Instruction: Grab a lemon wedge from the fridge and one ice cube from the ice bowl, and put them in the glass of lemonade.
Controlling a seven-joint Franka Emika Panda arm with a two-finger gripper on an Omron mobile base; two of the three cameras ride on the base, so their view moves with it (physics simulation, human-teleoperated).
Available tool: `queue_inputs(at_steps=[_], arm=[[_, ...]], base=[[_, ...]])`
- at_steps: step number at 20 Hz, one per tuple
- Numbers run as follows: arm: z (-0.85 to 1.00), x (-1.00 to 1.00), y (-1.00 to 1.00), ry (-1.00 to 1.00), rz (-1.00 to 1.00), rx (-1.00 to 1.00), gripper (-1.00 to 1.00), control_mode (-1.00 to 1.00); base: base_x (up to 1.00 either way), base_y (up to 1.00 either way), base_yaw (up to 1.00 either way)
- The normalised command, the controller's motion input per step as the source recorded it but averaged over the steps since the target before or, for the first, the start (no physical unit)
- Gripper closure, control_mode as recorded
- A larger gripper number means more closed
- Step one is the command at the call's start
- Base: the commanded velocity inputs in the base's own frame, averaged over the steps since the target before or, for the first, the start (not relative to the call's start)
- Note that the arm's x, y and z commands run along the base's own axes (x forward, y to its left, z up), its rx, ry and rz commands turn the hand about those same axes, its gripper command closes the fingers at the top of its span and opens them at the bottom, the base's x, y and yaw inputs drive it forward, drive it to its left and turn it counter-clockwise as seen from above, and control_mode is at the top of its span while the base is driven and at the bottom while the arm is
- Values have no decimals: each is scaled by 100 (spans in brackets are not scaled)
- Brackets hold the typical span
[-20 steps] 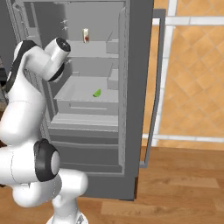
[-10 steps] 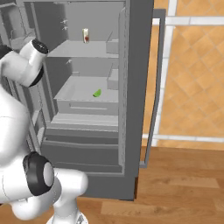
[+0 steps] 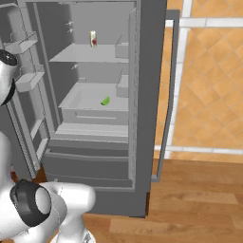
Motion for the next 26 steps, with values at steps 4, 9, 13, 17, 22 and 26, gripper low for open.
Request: queue_inputs(at_steps=[4, 9, 13, 17, 22, 26], arm=[[41, -25, -71, -1, 0, 0, -100, -100], [55, 21, -100, 0, 0, 0, -100, -100], [23, 98, -100, 14, 0, -4, -100, -100], [-1, 100, -95, 17, -1, 2, -100, -100], [-40, 100, 4, 21, -5, 0, -100, -100], [-96, 88, 100, 23, -1, -7, -100, -100]], base=[[0, 0, 0], [0, 0, 0], [0, 0, 0], [0, 0, 0], [0, 0, 0], [0, 0, 0]])
